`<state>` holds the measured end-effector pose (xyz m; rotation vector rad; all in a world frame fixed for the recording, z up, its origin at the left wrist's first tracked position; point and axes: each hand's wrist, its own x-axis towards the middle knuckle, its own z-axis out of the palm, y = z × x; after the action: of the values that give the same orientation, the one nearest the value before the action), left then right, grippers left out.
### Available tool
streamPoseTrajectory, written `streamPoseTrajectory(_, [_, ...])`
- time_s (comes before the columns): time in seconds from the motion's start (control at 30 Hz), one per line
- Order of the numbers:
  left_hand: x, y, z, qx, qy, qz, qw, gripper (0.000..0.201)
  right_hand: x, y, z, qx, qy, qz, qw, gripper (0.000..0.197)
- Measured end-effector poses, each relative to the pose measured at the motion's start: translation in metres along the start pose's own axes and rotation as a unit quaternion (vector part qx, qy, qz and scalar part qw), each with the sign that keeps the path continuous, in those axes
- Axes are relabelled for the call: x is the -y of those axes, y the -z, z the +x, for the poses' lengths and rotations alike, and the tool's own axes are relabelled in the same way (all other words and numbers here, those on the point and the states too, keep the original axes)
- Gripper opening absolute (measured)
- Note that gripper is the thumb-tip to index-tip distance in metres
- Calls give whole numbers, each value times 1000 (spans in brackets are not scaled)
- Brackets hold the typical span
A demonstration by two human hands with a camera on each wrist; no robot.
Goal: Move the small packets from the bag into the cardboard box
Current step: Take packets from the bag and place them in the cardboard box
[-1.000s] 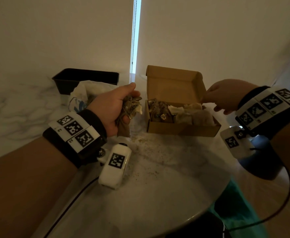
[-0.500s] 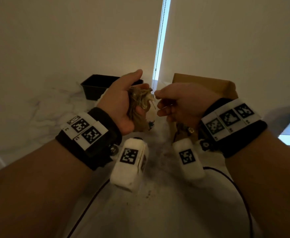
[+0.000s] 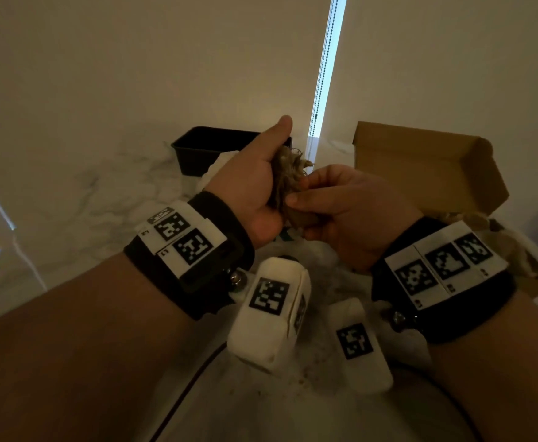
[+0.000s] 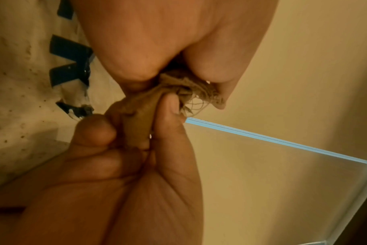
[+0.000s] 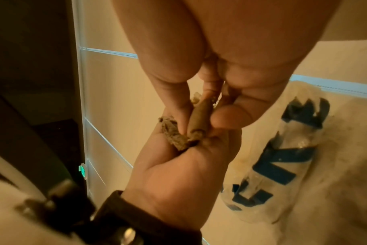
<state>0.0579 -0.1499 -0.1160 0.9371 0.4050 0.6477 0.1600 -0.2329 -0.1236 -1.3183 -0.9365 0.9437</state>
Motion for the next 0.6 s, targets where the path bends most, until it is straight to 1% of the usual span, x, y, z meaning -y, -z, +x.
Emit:
streamPoseTrajectory(0.07, [2,0,0,14,-12,5,1000,44,1,1,-1,-14,9,12,1000,17])
streamPoseTrajectory(0.13, [3,-2,-1,23,-27,0,999,46,2,3,-2,-26,13,28,999,17])
streamPoseTrajectory(0.23, [6,-4,-2,31,-43,21,998,49,2,4,-4,-22,16,66,997,18])
streamPoseTrajectory(0.3, [8,-4,-2,28,-42,37,998,41,4,3,-5,-25,16,83,996,16])
streamPoseTrajectory(0.37, [9,-5,-2,8,-46,44,998,21,4,3,-6,-32,18,93,995,18])
streamPoseTrajectory(0.4, [9,-5,-1,-10,-49,39,998,16,4,4,-6,-32,18,92,995,22])
streamPoseTrajectory(0.5, [8,-4,2,-44,-76,-6,996,26,5,5,-7,-27,3,53,998,32])
streamPoseTrajectory(0.6, [2,1,4,-79,-86,-47,992,22,6,8,-8,-21,-21,32,999,37])
